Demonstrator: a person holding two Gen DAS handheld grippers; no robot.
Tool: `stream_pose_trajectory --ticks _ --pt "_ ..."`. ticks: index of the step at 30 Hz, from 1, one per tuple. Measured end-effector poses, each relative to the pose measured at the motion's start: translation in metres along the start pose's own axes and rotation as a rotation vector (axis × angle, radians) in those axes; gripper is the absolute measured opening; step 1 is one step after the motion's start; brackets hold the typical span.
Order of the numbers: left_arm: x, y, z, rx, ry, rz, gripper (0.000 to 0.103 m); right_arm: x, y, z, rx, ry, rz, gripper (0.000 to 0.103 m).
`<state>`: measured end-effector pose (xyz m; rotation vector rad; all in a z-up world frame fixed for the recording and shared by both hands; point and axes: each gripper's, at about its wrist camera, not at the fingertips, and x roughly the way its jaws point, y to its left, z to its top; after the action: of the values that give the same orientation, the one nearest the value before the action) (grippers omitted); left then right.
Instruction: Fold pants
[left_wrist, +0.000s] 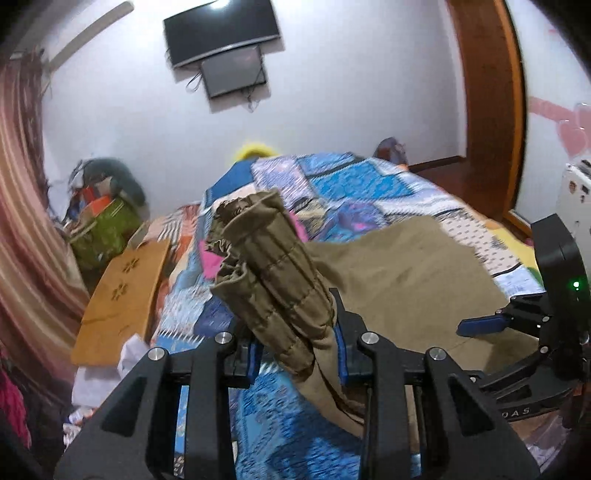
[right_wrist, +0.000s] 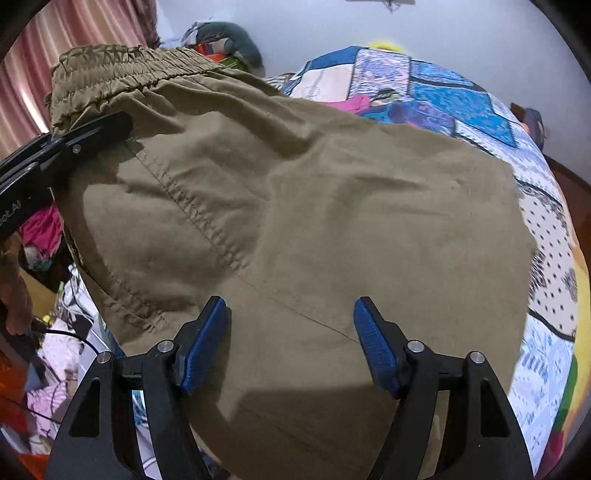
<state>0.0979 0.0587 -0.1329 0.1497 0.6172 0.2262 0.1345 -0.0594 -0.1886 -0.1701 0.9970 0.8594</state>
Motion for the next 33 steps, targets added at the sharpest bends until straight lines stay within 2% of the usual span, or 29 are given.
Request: stream_pose_trajectory --ticks 4,8,12,16,22,25,28,33 --pt "-0.008 -0.022 0.013 0.037 -0.036 -0.053 0.031 -0.033 -0.032 -0.015 0.098 -0.064 -0.036 0.068" --pt "-0.009 -0.044 0.023 0.071 -0.048 -0.102 0.031 -0.061 -0.067 -0.039 0.179 -0.086 -0.127 0.068" --pt "-0.012 -0.065 0.028 0.108 -0.056 -0.141 0.031 -0.07 -0.096 -0.066 0.232 -0.042 -0.197 0.068" --pt "-0.012 -0.087 0.031 0.145 -0.047 -0.191 0.031 -0.061 -0.109 -0.094 0.258 0.011 -0.206 0.068" --pt "0.001 -0.124 0.032 0.174 0.014 -0.29 0.03 -0.064 -0.111 -0.1 0.288 -0.035 -0.184 0.068" --pt "0.012 -0.141 0.027 0.178 0.067 -0.351 0.03 -0.065 -0.11 -0.101 0.282 -0.041 -0.183 0.068" --pt "0.029 -0.16 0.017 0.172 0.156 -0.418 0.03 -0.064 -0.111 -0.101 0.281 -0.04 -0.176 0.068" --pt "0.046 -0.182 -0.004 0.198 0.235 -0.447 0.03 -0.062 -0.113 -0.102 0.286 -0.049 -0.169 0.068"
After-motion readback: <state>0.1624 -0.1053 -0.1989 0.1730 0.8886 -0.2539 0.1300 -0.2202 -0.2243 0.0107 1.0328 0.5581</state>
